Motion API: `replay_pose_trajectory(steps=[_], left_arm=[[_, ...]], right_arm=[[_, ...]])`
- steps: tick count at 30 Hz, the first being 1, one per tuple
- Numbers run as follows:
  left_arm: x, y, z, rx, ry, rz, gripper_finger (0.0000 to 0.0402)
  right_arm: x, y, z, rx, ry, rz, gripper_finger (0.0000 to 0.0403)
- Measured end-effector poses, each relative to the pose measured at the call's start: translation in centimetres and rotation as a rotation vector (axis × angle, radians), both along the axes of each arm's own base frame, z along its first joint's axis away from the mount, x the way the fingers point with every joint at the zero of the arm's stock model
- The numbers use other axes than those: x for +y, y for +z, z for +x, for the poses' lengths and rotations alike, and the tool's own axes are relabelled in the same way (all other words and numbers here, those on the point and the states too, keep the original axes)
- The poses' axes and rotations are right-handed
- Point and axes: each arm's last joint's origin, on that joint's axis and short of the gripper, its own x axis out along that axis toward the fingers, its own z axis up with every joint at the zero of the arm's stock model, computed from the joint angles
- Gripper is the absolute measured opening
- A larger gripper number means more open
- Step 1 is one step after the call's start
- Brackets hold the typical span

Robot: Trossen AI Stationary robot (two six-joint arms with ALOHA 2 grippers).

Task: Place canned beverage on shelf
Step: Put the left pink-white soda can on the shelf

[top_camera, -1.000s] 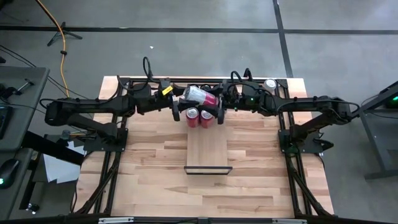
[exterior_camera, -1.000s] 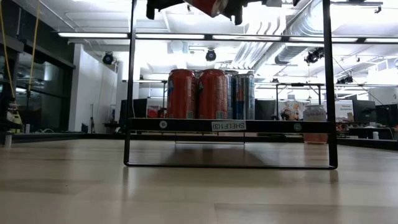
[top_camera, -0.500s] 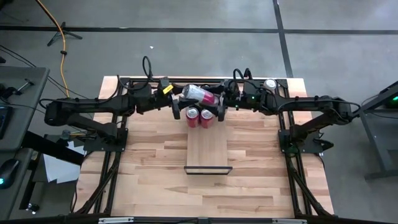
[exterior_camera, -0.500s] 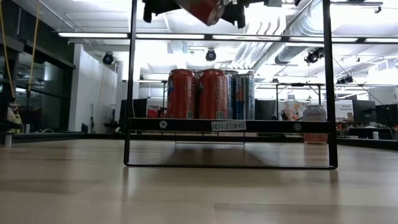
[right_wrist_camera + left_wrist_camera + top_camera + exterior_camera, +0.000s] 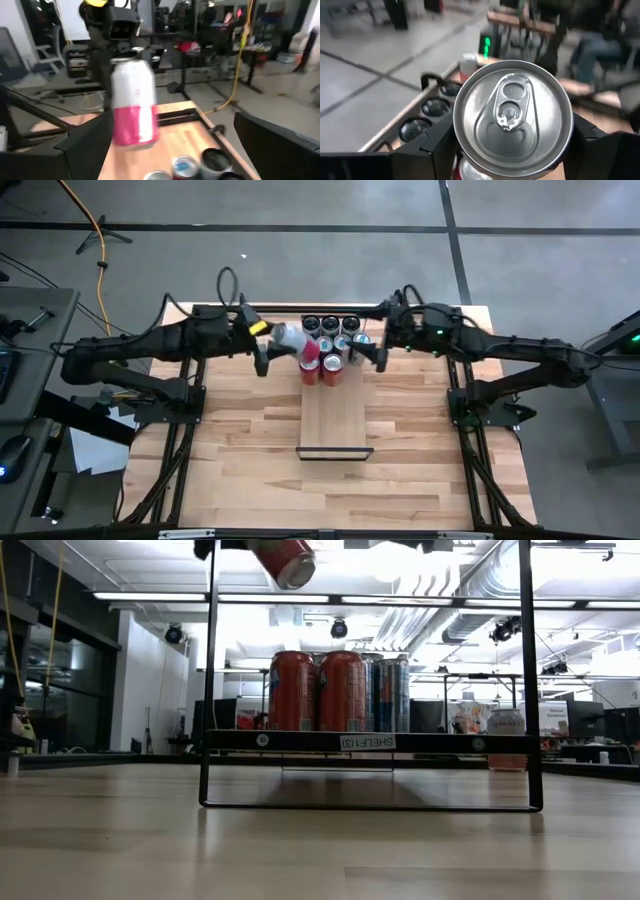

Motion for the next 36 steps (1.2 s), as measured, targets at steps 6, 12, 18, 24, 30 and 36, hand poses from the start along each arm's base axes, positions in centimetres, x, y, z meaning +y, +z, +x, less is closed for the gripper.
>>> replay_pose_trajectory(steps=[6,12,18,24,30,36], left_arm=[[-3.1,-1.0,3.4,0.209,-0.162,0.031,0.0209],[-5.2,-6.0,6.8,0.466,-0.254,0.070,0.0209],[-5.4,-11.1,9.1,0.636,-0.271,0.110,0.0209],[-5.5,-12.9,10.9,0.641,-0.250,0.165,0.0209],[-5.3,-13.7,11.5,0.660,-0.227,0.195,0.0209],[-5.3,-13.8,11.6,0.653,-0.204,0.161,0.0264]], right_arm=[[-0.2,1.4,-3.5,0.021,-0.133,-0.053,0.0397],[-0.2,2.0,-5.6,0.025,-0.209,-0.049,0.0397],[-0.2,1.7,-5.7,0.055,-0.211,-0.034,0.0397],[-0.2,1.1,-5.7,0.095,-0.213,0.001,0.0397],[-0.2,1.1,-5.6,0.101,-0.213,0.001,0.0397],[-0.2,1.1,-5.6,0.102,-0.213,0.001,0.0397]])
